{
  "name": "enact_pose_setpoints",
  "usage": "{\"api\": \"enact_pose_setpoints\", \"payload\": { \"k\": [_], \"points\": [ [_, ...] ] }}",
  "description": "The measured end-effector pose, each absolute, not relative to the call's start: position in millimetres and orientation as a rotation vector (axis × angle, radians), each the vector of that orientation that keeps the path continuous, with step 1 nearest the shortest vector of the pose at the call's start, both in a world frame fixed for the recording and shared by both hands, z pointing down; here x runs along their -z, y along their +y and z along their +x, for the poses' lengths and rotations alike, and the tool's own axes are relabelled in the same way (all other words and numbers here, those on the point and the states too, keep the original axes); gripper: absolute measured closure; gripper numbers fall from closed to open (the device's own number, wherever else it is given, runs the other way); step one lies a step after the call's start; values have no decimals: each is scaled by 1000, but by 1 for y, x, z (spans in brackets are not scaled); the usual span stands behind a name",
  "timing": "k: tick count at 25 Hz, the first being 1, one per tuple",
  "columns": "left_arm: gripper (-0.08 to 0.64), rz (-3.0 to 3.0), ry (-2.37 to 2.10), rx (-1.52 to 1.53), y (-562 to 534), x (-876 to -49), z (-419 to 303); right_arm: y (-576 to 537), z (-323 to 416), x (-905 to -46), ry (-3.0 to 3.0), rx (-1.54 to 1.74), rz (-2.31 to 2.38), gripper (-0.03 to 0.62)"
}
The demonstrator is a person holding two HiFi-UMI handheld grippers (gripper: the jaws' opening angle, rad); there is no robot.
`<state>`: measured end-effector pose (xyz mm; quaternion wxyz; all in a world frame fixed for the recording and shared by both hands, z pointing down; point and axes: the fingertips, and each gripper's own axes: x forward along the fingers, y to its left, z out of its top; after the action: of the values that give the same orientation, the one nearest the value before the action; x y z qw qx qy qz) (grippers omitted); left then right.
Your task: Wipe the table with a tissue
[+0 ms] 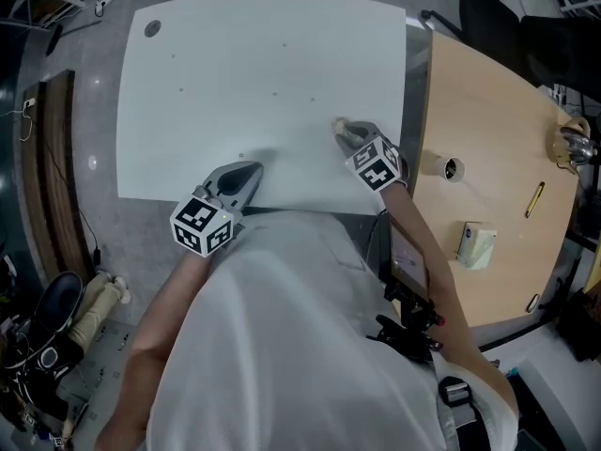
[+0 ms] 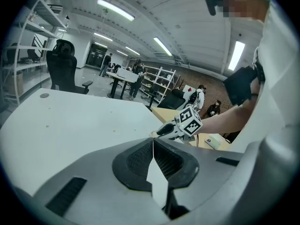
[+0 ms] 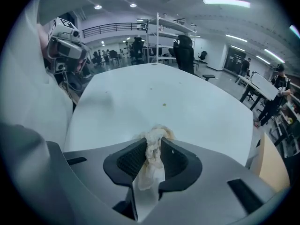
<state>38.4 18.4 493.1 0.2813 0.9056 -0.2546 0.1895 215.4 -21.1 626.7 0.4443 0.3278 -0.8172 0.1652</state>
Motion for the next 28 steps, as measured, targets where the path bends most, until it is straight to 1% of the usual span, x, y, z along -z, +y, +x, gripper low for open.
{"api": "enact_pose_setpoints", "payload": {
  "k": [3, 7, 10, 13, 16, 24, 28],
  "points": [
    [552, 2438, -683, -507, 17, -490, 44, -14, 209, -617, -2117, -455, 816, 495],
    [552, 2446, -684, -511, 19, -489, 48, -26, 259, -604, -2063, -517, 1114, 495],
    [552, 2447, -690, -514, 21, -490, 51, -23, 296, -615, -1945, -537, 1172, 495],
    [552, 2450, -692, -515, 22, -489, 53, -21, 309, -624, -1858, -529, 1180, 495],
    [552, 2454, -693, -511, 19, -488, 52, -23, 296, -625, -1818, -474, 1165, 495],
    [552, 2463, -682, -499, 15, -488, 46, -23, 220, -626, -1898, -341, 1032, 495],
    [552, 2455, -676, -497, 15, -492, 35, -18, 204, -626, -1949, -345, 951, 495]
  ]
}}
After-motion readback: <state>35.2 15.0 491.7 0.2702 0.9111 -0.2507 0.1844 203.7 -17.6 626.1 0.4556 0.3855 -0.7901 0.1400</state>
